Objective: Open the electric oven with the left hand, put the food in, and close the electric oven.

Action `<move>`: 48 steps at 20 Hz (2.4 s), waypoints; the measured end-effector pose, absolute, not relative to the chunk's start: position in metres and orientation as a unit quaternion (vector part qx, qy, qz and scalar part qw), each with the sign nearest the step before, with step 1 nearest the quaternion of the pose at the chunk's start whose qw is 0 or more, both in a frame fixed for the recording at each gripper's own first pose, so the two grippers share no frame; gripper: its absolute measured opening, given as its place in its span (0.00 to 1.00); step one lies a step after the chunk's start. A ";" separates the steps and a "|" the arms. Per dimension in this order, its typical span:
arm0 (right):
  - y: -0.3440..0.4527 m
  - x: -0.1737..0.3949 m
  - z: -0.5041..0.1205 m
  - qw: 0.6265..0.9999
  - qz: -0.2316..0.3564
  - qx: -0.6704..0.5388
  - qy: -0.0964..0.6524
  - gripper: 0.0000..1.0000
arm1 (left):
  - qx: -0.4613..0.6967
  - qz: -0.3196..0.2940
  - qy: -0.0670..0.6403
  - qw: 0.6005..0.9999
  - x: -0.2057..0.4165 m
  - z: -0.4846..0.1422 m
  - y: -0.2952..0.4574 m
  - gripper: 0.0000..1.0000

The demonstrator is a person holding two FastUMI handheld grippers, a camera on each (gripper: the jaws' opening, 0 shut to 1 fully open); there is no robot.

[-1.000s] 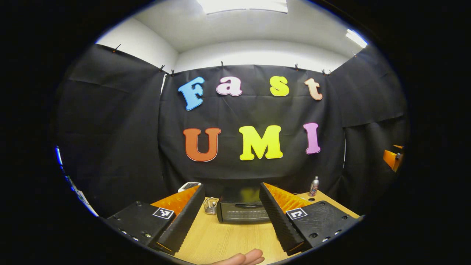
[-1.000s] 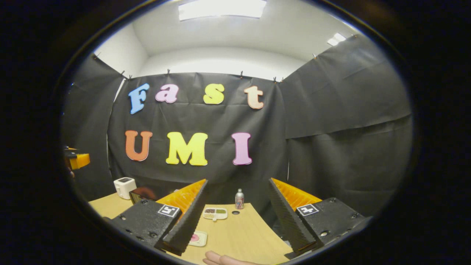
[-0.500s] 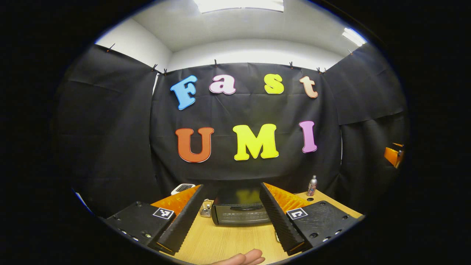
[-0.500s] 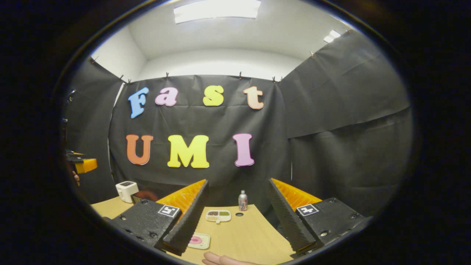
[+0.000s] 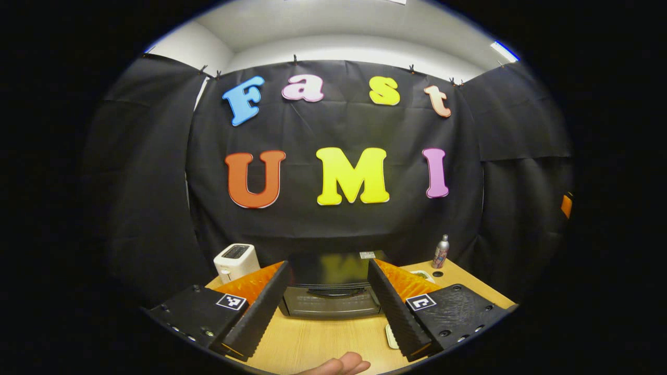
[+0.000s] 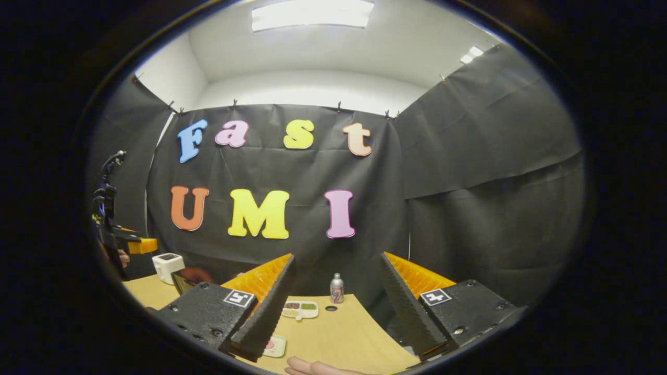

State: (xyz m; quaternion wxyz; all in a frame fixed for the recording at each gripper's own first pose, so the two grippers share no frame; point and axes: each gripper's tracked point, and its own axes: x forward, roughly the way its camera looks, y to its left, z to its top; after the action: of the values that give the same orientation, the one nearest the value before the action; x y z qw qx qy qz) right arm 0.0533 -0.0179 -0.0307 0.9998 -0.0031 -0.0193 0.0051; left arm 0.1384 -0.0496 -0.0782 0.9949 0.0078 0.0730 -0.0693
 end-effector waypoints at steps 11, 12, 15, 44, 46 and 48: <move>-0.048 0.071 -0.055 1.000 -0.001 -0.030 0.003 0.96 | 0.020 -0.074 0.254 0.964 0.228 -0.196 -0.079 0.97; -0.048 0.070 -0.055 0.999 0.004 -0.034 0.005 0.96 | 0.019 -0.064 0.265 0.962 0.234 -0.204 -0.077 0.97; -0.050 0.071 -0.064 0.999 0.013 -0.044 0.019 0.96 | 0.002 -0.056 0.300 0.952 0.248 -0.230 -0.075 0.96; -0.072 0.018 -0.049 1.000 -0.006 -0.023 0.011 1.00 | 0.022 -0.085 0.289 0.953 0.183 -0.272 -0.076 0.96; -0.069 0.015 -0.047 1.000 -0.004 -0.022 0.008 1.00 | 0.022 -0.085 0.291 0.953 0.171 -0.279 -0.074 0.96; -0.065 0.010 -0.045 1.000 0.001 -0.021 0.007 1.00 | 0.023 -0.086 0.293 0.952 0.159 -0.287 -0.074 0.95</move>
State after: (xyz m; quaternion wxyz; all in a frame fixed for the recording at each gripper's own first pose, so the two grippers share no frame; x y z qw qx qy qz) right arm 0.0104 -0.0648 -0.0448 0.9997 -0.0213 0.0069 0.0009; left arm 0.1591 -0.0736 -0.2870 0.9519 0.0227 0.2933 -0.0863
